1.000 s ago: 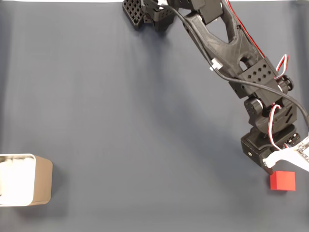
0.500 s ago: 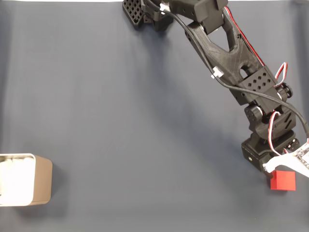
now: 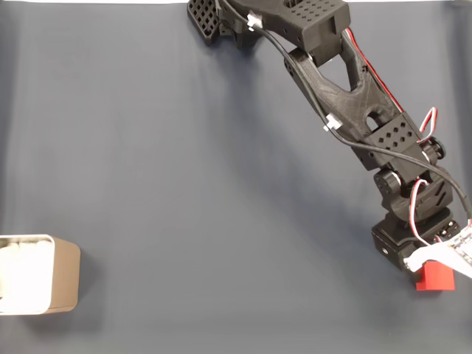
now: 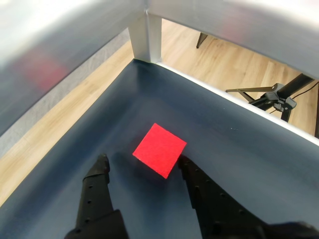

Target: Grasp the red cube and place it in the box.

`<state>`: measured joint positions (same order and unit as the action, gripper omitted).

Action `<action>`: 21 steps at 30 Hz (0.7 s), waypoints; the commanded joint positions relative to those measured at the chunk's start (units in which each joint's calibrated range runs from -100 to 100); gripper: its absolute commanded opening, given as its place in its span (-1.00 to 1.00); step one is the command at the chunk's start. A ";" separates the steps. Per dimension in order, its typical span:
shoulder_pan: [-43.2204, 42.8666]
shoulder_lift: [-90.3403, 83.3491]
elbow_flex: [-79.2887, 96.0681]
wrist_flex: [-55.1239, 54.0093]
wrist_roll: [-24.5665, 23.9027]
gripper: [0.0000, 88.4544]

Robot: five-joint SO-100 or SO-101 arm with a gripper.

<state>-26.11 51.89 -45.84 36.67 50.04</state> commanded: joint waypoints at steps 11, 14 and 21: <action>-0.45 -0.76 -5.07 -3.97 -0.49 -0.26; -0.80 -0.85 -5.07 -4.05 -0.59 -0.26; -1.94 -0.94 -5.07 -4.05 -0.93 -0.26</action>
<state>-26.93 52.24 -48.10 33.81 49.55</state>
